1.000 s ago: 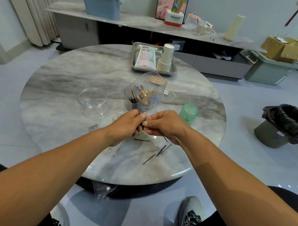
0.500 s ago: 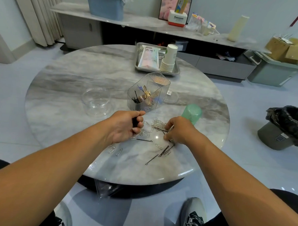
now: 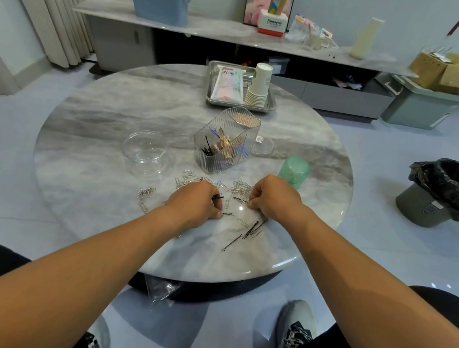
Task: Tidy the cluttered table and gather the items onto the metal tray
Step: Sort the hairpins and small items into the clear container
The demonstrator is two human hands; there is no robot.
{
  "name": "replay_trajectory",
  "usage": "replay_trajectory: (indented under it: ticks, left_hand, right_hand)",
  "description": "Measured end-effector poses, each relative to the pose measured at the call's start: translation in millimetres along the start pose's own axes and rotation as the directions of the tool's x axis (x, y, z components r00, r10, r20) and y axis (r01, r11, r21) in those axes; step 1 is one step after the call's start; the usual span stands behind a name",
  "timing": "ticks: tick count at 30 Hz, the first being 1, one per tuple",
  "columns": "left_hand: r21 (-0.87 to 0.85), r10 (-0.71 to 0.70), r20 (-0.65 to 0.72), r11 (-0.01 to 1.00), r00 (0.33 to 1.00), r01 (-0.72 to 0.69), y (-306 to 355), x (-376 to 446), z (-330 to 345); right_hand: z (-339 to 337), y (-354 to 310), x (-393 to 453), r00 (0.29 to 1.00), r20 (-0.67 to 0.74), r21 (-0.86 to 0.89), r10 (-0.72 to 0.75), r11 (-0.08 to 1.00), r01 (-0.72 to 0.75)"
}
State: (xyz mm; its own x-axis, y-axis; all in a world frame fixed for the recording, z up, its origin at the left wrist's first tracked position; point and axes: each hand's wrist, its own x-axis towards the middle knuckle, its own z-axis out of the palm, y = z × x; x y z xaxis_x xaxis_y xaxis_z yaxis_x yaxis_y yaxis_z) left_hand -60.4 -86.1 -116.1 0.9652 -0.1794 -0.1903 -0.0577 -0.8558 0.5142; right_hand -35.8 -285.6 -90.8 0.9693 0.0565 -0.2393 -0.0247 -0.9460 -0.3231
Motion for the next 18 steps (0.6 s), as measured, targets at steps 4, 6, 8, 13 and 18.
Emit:
replay_trajectory:
  ticks: [4, 6, 8, 13, 18]
  left_hand:
    - [0.075, 0.012, -0.008, 0.997, 1.000, -0.012, 1.3, 1.9, 0.3]
    - [0.171, 0.039, 0.002, 0.985, 0.999, -0.039, 2.4, 1.2, 2.2]
    - [0.229, 0.061, -0.004, 0.972, 0.998, -0.058, 2.7, 1.0, 5.8]
    - [-0.230, 0.017, 0.056, 0.973, 0.998, -0.004, 5.7, 6.6, -11.0]
    - [-0.684, -0.044, 0.220, 0.705, 0.975, 0.186, 18.6, 3.1, -18.5]
  right_hand:
    - [0.0, -5.2, -2.2, 1.000, 0.005, -0.178, -0.031, 0.984, 0.031]
    - [3.1, -8.2, -5.2, 0.993, 0.010, -0.357, -0.119, 0.927, 0.114]
    - [3.5, -9.8, -8.9, 0.987, 0.023, -0.461, -0.161, 0.874, 0.153]
    - [-19.4, -9.6, -6.4, 0.997, 0.069, -0.273, -0.036, 0.960, 0.054]
    - [-41.2, -7.2, -9.1, 1.000, -0.016, 0.048, 0.011, 0.999, -0.010]
